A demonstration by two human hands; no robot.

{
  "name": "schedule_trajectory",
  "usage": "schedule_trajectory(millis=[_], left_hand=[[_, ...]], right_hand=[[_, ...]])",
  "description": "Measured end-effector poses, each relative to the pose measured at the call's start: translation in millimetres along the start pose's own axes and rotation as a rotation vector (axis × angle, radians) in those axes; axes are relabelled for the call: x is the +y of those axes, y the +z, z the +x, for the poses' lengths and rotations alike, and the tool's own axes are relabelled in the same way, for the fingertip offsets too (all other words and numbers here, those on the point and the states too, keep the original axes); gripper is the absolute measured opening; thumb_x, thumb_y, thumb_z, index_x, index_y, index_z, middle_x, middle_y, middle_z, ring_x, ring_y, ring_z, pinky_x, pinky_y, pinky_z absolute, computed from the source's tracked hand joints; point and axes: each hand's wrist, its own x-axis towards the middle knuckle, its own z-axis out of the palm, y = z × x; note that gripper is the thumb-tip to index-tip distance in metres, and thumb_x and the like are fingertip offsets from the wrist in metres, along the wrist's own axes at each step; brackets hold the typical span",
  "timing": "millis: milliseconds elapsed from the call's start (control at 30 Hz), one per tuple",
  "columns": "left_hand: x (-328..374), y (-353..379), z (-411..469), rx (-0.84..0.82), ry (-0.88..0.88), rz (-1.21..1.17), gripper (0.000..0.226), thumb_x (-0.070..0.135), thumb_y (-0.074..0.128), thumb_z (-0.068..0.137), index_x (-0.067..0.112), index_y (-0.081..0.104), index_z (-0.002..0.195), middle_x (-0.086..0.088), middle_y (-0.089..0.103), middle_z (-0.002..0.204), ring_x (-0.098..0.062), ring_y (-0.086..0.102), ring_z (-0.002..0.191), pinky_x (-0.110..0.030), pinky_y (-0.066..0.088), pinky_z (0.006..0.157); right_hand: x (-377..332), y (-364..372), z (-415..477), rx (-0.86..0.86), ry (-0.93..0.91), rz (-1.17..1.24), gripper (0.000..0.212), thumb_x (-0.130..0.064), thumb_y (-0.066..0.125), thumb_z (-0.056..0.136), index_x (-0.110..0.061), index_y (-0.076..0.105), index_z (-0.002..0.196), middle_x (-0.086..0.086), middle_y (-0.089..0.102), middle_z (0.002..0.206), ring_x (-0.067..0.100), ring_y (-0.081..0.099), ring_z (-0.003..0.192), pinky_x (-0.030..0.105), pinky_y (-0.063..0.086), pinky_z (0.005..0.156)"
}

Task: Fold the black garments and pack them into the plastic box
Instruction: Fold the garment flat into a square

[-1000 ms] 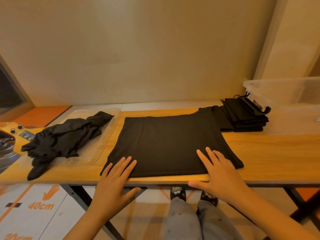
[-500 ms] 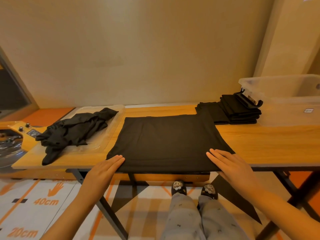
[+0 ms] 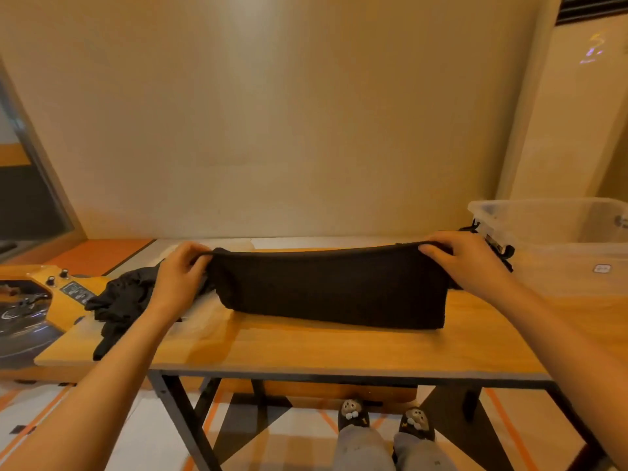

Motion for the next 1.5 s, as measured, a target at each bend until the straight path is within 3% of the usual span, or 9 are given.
schedule_trajectory(millis=[167, 300, 400, 700, 967, 1100, 1233, 1367, 1500], left_hand=[[11, -19, 78, 0.028, -0.121, -0.114, 0.015, 0.013, 0.056, 0.095, 0.007, 0.064, 0.107, -0.011, 0.066, 0.095, -0.024, 0.061, 0.074, -0.022, 0.049, 0.05], [16, -44, 132, 0.16, -0.121, -0.076, 0.021, 0.019, 0.057, 0.095, 0.005, 0.065, 0.11, -0.014, 0.065, 0.102, -0.03, 0.062, 0.093, -0.036, 0.055, 0.067], [29, -65, 166, 0.352, -0.113, 0.005, 0.027, 0.027, 0.058, 0.094, 0.009, 0.067, 0.112, -0.012, 0.066, 0.105, -0.028, 0.061, 0.097, -0.042, 0.052, 0.082], [93, -41, 273, 0.529, -0.096, -0.244, 0.008, 0.024, 0.057, 0.091, 0.024, 0.065, 0.092, -0.001, 0.068, 0.073, -0.018, 0.07, 0.068, -0.044, 0.059, 0.07], [71, 209, 239, -0.089, -0.031, 0.048, 0.022, 0.021, 0.054, 0.097, 0.015, 0.061, 0.117, -0.009, 0.066, 0.11, -0.027, 0.062, 0.101, -0.035, 0.047, 0.081], [29, 301, 164, -0.784, -0.266, 0.038, 0.074, 0.031, 0.054, 0.097, 0.021, 0.008, 0.154, -0.009, 0.037, 0.15, -0.031, 0.038, 0.136, -0.041, 0.032, 0.109], [20, 306, 135, -0.822, -0.166, 0.172, 0.071, 0.041, 0.046, 0.099, 0.019, 0.006, 0.154, -0.005, 0.026, 0.157, -0.026, 0.032, 0.14, -0.04, 0.026, 0.115], [29, 253, 96, -0.701, -0.005, 0.318, 0.064, 0.045, 0.037, 0.1, 0.017, 0.014, 0.153, -0.003, 0.021, 0.159, -0.02, 0.018, 0.146, -0.04, 0.013, 0.12], [27, 205, 9, -0.718, -0.184, 0.51, 0.072, 0.054, 0.023, 0.1, 0.015, -0.005, 0.153, -0.003, -0.007, 0.161, -0.02, -0.009, 0.148, -0.038, 0.0, 0.119]], right_hand=[[-33, -37, 61, -0.041, -0.004, 0.063, 0.019, -0.027, 0.055, 0.096, -0.015, 0.069, 0.095, -0.005, 0.064, 0.082, 0.015, 0.06, 0.083, 0.021, 0.042, 0.063], [-74, -56, 78, -0.047, -0.058, 0.169, 0.022, -0.029, 0.057, 0.094, -0.012, 0.072, 0.091, 0.004, 0.07, 0.084, 0.018, 0.065, 0.081, 0.031, 0.05, 0.071], [-107, -59, 82, -0.072, -0.129, 0.232, 0.023, -0.028, 0.055, 0.095, -0.014, 0.071, 0.087, 0.003, 0.07, 0.078, 0.01, 0.065, 0.07, 0.018, 0.049, 0.06], [-121, -37, 78, -0.075, 0.04, 0.718, 0.028, -0.025, 0.051, 0.095, -0.013, 0.073, 0.081, -0.002, 0.067, 0.064, 0.006, 0.063, 0.057, 0.016, 0.048, 0.051], [5, 41, 34, -0.166, 0.666, 0.693, 0.019, -0.015, 0.055, 0.095, -0.01, 0.073, 0.09, 0.001, 0.07, 0.073, 0.012, 0.067, 0.068, 0.026, 0.054, 0.053], [57, 61, 0, -0.203, 0.877, 0.411, 0.016, -0.013, 0.06, 0.092, -0.014, 0.067, 0.106, 0.006, 0.068, 0.079, 0.016, 0.065, 0.068, 0.031, 0.058, 0.058], [64, 51, 3, -0.192, 0.652, -0.143, 0.03, -0.035, 0.049, 0.097, -0.031, 0.051, 0.127, -0.014, 0.059, 0.103, 0.002, 0.056, 0.09, 0.013, 0.044, 0.066], [41, 75, 22, -0.228, 0.309, -0.104, 0.035, -0.04, 0.045, 0.098, -0.033, 0.048, 0.132, -0.017, 0.049, 0.132, -0.001, 0.044, 0.121, 0.012, 0.034, 0.096], [46, 127, 26, -0.439, 0.098, -0.235, 0.065, -0.064, 0.011, 0.093, -0.034, 0.024, 0.149, -0.014, 0.019, 0.157, 0.003, 0.009, 0.145, 0.02, 0.004, 0.114]])
